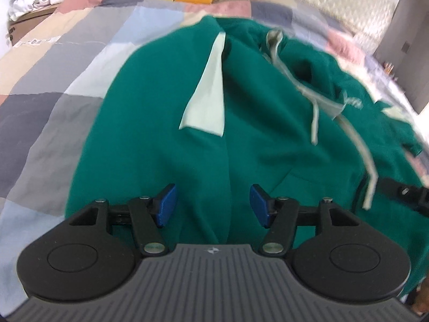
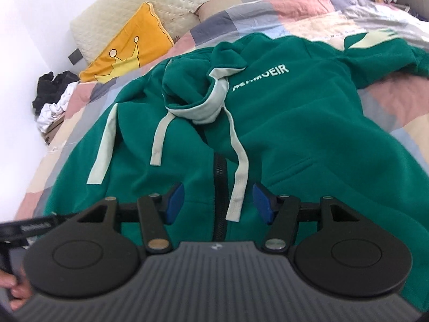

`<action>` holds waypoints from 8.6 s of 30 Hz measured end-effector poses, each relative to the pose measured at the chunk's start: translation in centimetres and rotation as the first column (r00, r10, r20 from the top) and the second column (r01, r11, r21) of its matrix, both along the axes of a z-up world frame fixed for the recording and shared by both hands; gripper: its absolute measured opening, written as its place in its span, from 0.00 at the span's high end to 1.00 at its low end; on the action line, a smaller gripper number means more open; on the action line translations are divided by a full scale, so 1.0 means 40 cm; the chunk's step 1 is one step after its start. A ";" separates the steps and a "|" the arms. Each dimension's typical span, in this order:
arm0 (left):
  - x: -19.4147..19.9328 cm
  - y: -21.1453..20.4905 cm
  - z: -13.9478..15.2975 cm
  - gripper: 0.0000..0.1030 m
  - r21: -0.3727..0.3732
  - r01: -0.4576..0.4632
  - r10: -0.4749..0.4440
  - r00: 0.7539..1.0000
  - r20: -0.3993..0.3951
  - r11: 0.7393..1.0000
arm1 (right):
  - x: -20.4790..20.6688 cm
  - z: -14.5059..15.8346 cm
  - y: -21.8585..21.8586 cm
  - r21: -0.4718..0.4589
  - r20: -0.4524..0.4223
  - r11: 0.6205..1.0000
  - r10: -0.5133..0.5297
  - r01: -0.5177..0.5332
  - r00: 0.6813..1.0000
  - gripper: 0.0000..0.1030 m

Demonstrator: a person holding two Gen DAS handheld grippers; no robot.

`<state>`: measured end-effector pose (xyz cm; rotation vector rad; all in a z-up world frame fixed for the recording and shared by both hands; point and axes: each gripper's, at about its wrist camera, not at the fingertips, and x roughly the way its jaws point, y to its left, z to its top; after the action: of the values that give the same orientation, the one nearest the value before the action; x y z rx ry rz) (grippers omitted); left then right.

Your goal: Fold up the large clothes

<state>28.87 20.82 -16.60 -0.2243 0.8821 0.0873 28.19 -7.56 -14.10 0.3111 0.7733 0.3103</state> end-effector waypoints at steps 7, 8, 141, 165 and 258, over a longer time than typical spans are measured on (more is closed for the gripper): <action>0.025 -0.061 -0.064 0.37 0.227 0.048 -0.033 0.997 -0.068 0.973 | 0.011 -0.024 0.006 -0.027 0.001 1.000 0.000 0.000 1.000 0.43; 0.027 -0.070 -0.075 0.35 0.273 0.060 -0.041 0.996 -0.076 0.960 | 0.011 -0.027 0.007 -0.031 0.000 1.000 0.000 0.000 1.000 0.43; -0.108 -0.051 -0.017 0.28 0.391 0.048 0.016 0.987 -0.159 0.919 | -0.213 0.053 -0.186 -0.036 0.145 0.983 -0.174 0.181 0.974 0.43; -0.162 0.095 0.078 0.96 0.122 -0.096 0.103 0.993 -0.052 0.988 | -0.208 0.053 -0.207 -0.027 0.156 0.976 -0.209 0.216 0.965 0.43; -0.323 -0.010 0.302 0.61 -0.210 0.009 -0.006 1.000 0.012 0.978 | -0.124 -0.050 -0.283 0.006 -0.346 0.964 -0.247 0.266 0.905 0.93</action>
<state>15.94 20.44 -4.54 -0.4190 0.8811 -0.0149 23.23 -18.87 -16.09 0.5213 1.0557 0.0246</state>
